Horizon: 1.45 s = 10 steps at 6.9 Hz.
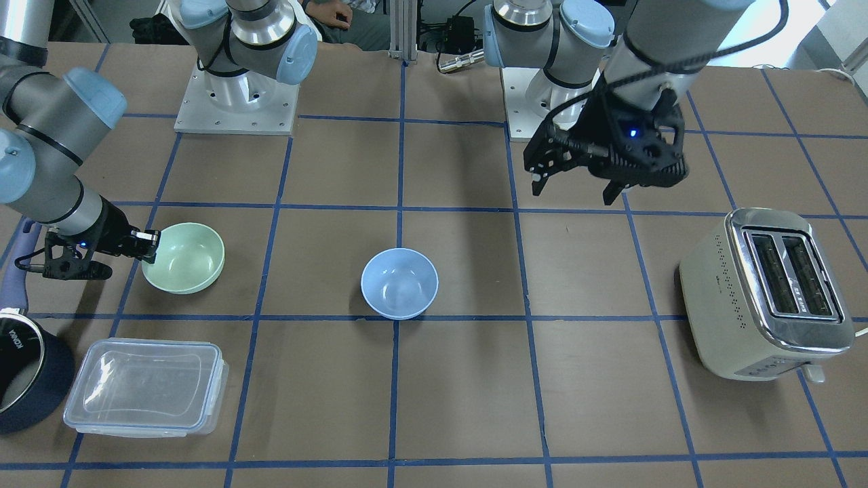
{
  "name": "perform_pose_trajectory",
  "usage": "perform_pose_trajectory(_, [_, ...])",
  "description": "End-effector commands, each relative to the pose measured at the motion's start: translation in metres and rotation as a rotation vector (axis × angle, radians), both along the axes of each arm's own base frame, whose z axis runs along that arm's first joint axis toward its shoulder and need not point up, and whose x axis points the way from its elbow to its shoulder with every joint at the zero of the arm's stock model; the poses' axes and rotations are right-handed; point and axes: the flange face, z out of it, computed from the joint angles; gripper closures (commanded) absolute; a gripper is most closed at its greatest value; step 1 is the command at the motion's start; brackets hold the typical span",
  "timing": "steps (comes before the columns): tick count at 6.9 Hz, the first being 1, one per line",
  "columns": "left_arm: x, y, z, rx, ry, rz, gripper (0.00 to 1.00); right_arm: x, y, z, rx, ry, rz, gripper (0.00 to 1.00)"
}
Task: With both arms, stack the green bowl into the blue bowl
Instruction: 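Grasp the pale green bowl with the right gripper while the left arm rests, then carry the green bowl over the blue bowl and lower it inside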
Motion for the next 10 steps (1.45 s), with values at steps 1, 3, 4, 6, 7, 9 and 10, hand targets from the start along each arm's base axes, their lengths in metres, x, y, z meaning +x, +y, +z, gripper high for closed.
perform_pose_trajectory(1, [0.019,0.012,0.030,-0.054,-0.062,0.008,0.00,0.033,-0.020,0.047,-0.081,-0.065,-0.027,1.00])
perform_pose_trajectory(3, [0.026,0.007,0.027,-0.063,-0.092,0.008,0.00,0.119,-0.030,0.061,-0.098,-0.147,-0.055,1.00])
perform_pose_trajectory(4, [0.023,0.008,0.026,-0.062,-0.084,0.004,0.00,0.170,-0.031,0.072,-0.098,-0.179,-0.100,1.00])
perform_pose_trajectory(6, [0.019,0.001,0.018,-0.056,-0.088,-0.010,0.00,0.280,-0.017,0.083,-0.114,-0.161,-0.186,1.00])
perform_pose_trajectory(7, [0.020,0.004,0.026,-0.080,-0.098,-0.005,0.00,0.310,-0.015,0.080,-0.098,-0.162,-0.216,1.00])
perform_pose_trajectory(9, [0.018,0.010,0.017,-0.065,-0.090,-0.005,0.00,0.348,-0.017,0.064,-0.084,-0.098,-0.175,1.00])
perform_pose_trajectory(10, [0.018,0.011,0.017,-0.065,-0.089,-0.005,0.00,0.356,-0.015,0.051,-0.062,-0.095,-0.162,1.00])
